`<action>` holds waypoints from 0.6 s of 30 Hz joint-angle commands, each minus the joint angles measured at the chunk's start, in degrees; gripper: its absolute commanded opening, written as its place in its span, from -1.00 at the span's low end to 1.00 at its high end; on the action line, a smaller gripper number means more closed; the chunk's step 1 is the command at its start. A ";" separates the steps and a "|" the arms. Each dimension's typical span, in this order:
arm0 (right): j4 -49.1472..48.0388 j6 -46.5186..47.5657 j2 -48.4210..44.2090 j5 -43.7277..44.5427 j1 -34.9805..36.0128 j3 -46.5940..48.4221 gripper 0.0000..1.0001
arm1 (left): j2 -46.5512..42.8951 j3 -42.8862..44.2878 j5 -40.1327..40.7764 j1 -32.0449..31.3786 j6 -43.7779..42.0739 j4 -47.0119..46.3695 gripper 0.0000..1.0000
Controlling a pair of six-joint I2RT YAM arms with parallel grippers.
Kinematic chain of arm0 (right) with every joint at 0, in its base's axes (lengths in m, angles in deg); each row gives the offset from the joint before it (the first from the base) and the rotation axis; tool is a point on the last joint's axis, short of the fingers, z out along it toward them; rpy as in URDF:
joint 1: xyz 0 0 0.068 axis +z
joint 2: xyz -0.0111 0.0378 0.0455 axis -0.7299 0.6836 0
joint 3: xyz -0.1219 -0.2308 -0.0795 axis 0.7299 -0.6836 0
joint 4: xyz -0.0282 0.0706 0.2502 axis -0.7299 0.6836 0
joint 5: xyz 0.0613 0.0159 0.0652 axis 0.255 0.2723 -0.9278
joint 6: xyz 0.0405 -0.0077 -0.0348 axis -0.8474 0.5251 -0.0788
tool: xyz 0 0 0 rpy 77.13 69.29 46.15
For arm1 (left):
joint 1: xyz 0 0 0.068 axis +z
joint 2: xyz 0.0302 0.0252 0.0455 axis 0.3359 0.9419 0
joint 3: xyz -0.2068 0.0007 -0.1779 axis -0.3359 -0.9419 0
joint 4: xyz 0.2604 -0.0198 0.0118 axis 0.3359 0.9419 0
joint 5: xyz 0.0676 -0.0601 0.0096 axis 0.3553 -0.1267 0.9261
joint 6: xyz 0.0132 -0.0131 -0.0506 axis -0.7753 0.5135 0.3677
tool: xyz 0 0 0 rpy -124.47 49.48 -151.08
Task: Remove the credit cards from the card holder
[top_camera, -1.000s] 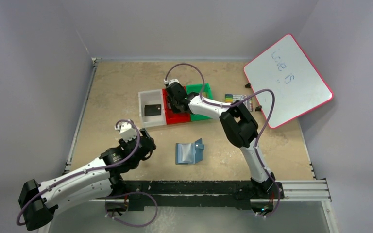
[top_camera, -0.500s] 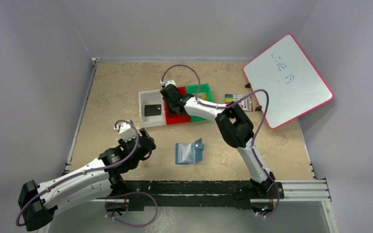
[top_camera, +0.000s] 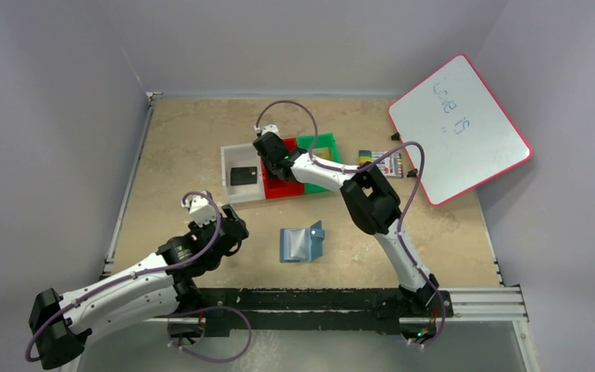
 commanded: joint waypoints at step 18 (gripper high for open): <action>-5.25 -12.43 -41.59 -6.02 13.38 -37.15 0.30 | 0.37 2.56 2.29 0.19 2.68 0.34 0.35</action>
